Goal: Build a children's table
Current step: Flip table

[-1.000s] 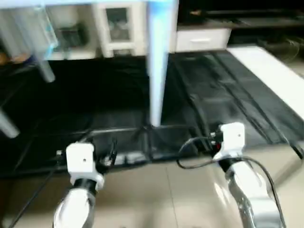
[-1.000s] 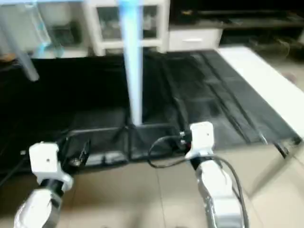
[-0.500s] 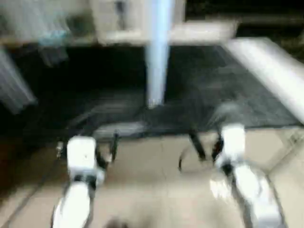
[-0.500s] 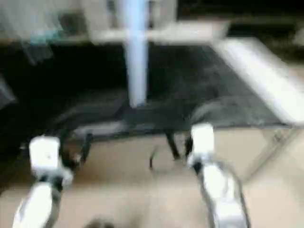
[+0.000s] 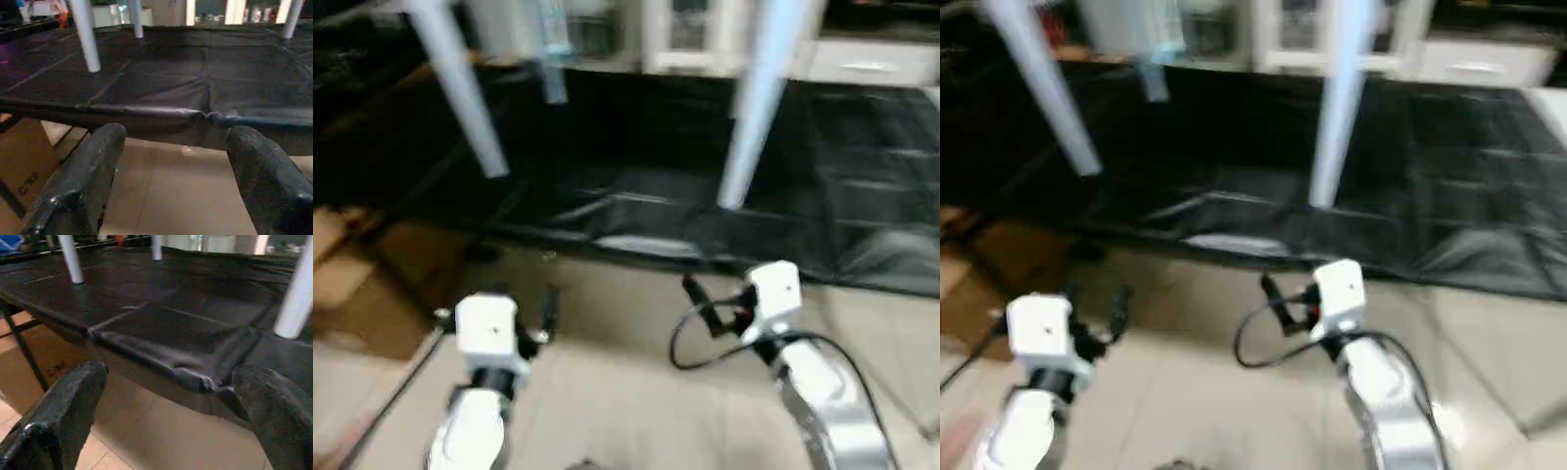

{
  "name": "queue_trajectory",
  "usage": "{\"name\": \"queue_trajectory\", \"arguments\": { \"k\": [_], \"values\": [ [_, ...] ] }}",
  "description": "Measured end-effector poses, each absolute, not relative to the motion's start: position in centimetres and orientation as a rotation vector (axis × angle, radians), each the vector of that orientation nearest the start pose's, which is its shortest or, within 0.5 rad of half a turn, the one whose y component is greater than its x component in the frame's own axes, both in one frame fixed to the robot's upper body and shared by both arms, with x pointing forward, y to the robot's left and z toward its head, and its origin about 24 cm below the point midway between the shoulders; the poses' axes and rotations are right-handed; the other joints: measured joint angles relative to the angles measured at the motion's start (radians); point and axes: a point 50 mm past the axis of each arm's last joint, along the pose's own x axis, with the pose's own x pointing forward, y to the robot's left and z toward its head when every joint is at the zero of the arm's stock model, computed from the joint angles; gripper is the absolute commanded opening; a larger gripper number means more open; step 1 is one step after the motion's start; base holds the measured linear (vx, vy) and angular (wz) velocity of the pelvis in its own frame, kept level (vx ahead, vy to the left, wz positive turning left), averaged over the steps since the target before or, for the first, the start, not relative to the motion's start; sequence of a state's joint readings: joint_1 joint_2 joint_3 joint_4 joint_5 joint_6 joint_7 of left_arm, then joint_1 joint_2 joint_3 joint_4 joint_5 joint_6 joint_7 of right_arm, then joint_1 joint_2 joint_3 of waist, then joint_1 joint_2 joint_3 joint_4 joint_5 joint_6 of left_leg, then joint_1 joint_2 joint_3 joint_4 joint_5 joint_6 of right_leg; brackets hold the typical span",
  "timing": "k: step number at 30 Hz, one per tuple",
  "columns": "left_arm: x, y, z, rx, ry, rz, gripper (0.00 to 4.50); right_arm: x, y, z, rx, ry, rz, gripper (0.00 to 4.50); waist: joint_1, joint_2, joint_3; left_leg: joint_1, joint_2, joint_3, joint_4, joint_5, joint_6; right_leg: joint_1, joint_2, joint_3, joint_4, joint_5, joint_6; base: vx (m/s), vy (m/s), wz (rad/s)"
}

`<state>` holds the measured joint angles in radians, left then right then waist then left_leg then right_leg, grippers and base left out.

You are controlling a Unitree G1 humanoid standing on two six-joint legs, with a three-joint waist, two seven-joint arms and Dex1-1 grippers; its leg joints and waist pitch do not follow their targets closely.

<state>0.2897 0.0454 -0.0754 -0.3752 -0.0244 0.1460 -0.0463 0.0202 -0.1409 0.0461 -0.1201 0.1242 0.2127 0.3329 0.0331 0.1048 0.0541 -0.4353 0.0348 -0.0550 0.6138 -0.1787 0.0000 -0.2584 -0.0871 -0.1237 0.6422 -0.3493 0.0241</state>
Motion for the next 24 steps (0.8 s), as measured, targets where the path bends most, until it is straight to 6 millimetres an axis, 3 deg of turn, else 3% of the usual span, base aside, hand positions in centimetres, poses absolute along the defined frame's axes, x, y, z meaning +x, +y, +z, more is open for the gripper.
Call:
{"name": "queue_trajectory", "arguments": {
  "k": [1, 2, 4, 5, 6, 7, 8, 9, 10, 11, 12, 13, 14, 15, 16, 17, 18, 20, 21, 24],
  "values": [
    [19.8, 15.2, 5.3, 0.011, 0.051, -0.052, 3.72, 24.6, -14.5, 4.6, 0.001, 0.119, 0.391, 4.5, -0.008, 0.005, -0.002, 0.008, -0.01, -0.013, -0.008, 0.013, -0.021, 0.005, 0.002, 0.001, 0.001, -0.004, 0.0, -0.002, 0.039, 0.52],
    [19.8, 15.4, 5.2, 0.011, 0.054, -0.042, 3.72, 24.6, -14.2, 4.5, 0.008, 0.119, 0.402, 4.5, -0.024, -0.006, 0.005, 0.015, -0.041, -0.047, -0.021, 0.018, -0.022, 0.005, 0.014, 0.026, 0.003, -0.014, -0.01, 0.024, 0.038, 0.56],
    [19.6, 15.7, 4.8, 0.009, 0.074, -0.024, 3.72, 24.6, -13.6, 4.4, 0.008, 0.124, 0.431, 4.5, -0.04, -0.023, 0.006, 0.026, -0.085, -0.101, -0.044, 0.04, -0.025, 0.004, 0.046, 0.085, 0.012, -0.026, -0.029, 0.028, 0.016, 0.67],
    [19.4, 16.0, 4.4, 0.006, 0.09, -0.013, 3.72, 24.7, -13.5, 4.4, 0.004, 0.127, 0.44, 4.5, -0.046, -0.031, 0.007, 0.035, -0.107, -0.122, -0.062, 0.05, -0.03, 0.004, 0.049, 0.106, 0.013, -0.029, -0.029, 0.012, -0.007, 0.58],
    [19.3, 16.0, 4.1, 0.002, 0.108, -0.008, 3.72, 24.7, -13.8, 4.3, -0.006, 0.133, 0.441, 4.5, -0.053, -0.035, 0.005, 0.037, -0.125, -0.144, -0.082, 0.06, -0.038, 0.008, 0.05, 0.114, 0.004, -0.026, -0.012, 0.024, -0.029, 0.52],
    [19.2, 16.0, 3.8, -0.001, 0.12, -0.008, 3.72, 24.7, -14.1, 4.1, -0.015, 0.143, 0.436, 4.5, -0.052, -0.04, 0.005, 0.025, -0.122, -0.137, -0.087, 0.057, -0.036, 0.015, 0.046, 0.108, -0.004, -0.022, -0.005, 0.024, -0.029, 0.52],
    [19.1, 15.8, 3.6, -0.013, 0.138, -0.008, 3.72, 24.7, -14.5, 3.7, -0.018, 0.165, 0.428, 4.5, -0.049, -0.035, 0.002, 0.011, -0.098, -0.107, -0.07, 0.044, -0.024, 0.019, 0.043, 0.09, -0.017, -0.016, -0.004, 0.035, -0.027, 0.51],
    [19.0, 15.3, 3.2, -0.029, 0.165, -0.026, 3.72, 24.7, -15.0, 3.0, -0.019, 0.199, 0.41, 4.5, -0.05, -0.023, -0.004, -0.006, -0.059, -0.054, -0.024, 0.023, -0.006, 0.032, 0.032, 0.056, -0.029, -0.009, 0.007, 0.027, 0.017, 0.49],
    [19.0, 15.1, 2.8, -0.037, 0.187, -0.029, 3.72, 24.7, -15.4, 2.6, -0.014, 0.222, 0.393, 4.5, -0.051, -0.016, -0.009, -0.008, -0.028, -0.033, -0.013, 0.022, -0.003, 0.041, 0.024, 0.03, -0.033, -0.009, 0.013, 0.027, 0.017, 0.49],
    [19.0, 15.1, 2.5, -0.039, 0.208, -0.03, 3.72, 24.7, -15.6, 2.3, -0.01, 0.239, 0.38, 4.5, -0.053, -0.005, -0.011, -0.004, 0.002, -0.023, -0.018, 0.028, -0.014, 0.049, 0.022, 0.007, -0.032, -0.014, 0.02, 0.082, 0.047, 0.57],
    [19.1, 15.3, 1.9, -0.035, 0.24, -0.026, 3.72, 24.6, -15.6, 1.7, 0.002, 0.267, 0.369, 4.5, -0.059, -0.007, -0.01, 0.004, -0.018, -0.032, -0.024, 0.036, -0.017, 0.044, 0.018, 0.011, -0.01, -0.03, 0.02, 0.068, 0.047, 0.54],
    [19.0, 15.7, 1.2, -0.033, 0.275, -0.015, 3.72, 24.7, -15.4, 1.3, 0.028, 0.29, 0.365, 4.5, -0.067, -0.021, -0.007, 0.008, -0.037, -0.054, -0.029, 0.04, -0.015, 0.029, 0.028, 0.05, 0.008, -0.037, 0.006, 0.068, 0.047, 0.54],
    [19.0, 16.2, -0.4, -0.029, 0.346, -0.004, 3.72, 25.0, -14.9, 0.3, 0.06, 0.334, 0.362, 4.5, -0.068, -0.022, -0.007, 0.018, -0.043, -0.06, -0.035, 0.044, -0.016, 0.025, 0.043, 0.084, 0.009, -0.035, -0.005, -0.007, 0.028, 0.33],
    [18.9, 16.8, -3.6, -0.022, 0.487, -0.005, 3.72, 25.2, -14.9, -2.0, 0.065, 0.441, 0.35, 4.5, -0.052, -0.021, -0.007, 0.033, -0.05, -0.052, -0.045, 0.05, -0.02, 0.018, 0.053, 0.107, 0.009, -0.023, 0.0, -0.035, 0.001, 0.21],
    [18.6, 17.2, -5.7, -0.021, 0.583, -0.004, 3.72, 24.9, -15.4, -4.0, 0.054, 0.537, 0.322, 4.5, -0.044, -0.023, -0.013, 0.037, -0.052, -0.047, -0.056, 0.053, -0.03, 0.017, 0.053, 0.116, 0.01, -0.022, 0.001, -0.035, 0.001, 0.21],
    [17.9, 17.4, -7.1, -0.028, 0.651, 0.0, 3.72, 24.1, -16.1, -5.6, 0.044, 0.621, 0.295, 4.5, -0.033, -0.027, -0.015, 0.038, -0.049, -0.041, -0.063, 0.057, -0.035, 0.016, 0.051, 0.116, 0.007, -0.019, 0.001, -0.049, -0.017, 0.19],
    [16.7, 17.5, -8.6, -0.033, 0.72, 0.005, 3.72, 23.1, -16.9, -7.3, 0.023, 0.707, 0.266, 4.5, -0.021, -0.022, -0.013, 0.036, -0.032, -0.02, -0.067, 0.055, -0.037, 0.017, 0.046, 0.111, -0.001, -0.01, 0.001, 0.0, 0.0, 0.0],
    [14.1, 17.7, -12.0, -0.053, 0.895, 0.028, 3.72, 20.4, -18.0, -10.7, -0.024, 0.89, 0.217, 4.5, -0.014, -0.007, -0.009, 0.028, 0.006, 0.036, -0.062, 0.054, -0.038, 0.015, 0.042, 0.107, -0.001, -0.005, 0.003, 0.0, 0.0, 0.0],
    [13.6, 17.9, -12.4, -0.059, 0.918, 0.043, 3.72, 19.5, -18.1, -11.5, -0.024, 0.931, 0.21, 4.5, -0.015, -0.003, -0.006, 0.028, 0.016, 0.052, -0.06, 0.054, -0.038, 0.013, 0.042, 0.106, -0.001, -0.005, 0.003, -0.052, 0.036, -0.01],
    [14.1, 18.4, -12.6, -0.102, 0.904, 0.085, 3.72, 19.1, -17.2, -12.1, 0.021, 0.941, 0.203, 4.5, -0.026, -0.012, -0.004, 0.021, 0.024, 0.069, -0.06, 0.054, -0.037, 0.001, 0.036, 0.105, 0.001, -0.001, -0.004, -0.037, 0.023, -0.01]
  ]
}}
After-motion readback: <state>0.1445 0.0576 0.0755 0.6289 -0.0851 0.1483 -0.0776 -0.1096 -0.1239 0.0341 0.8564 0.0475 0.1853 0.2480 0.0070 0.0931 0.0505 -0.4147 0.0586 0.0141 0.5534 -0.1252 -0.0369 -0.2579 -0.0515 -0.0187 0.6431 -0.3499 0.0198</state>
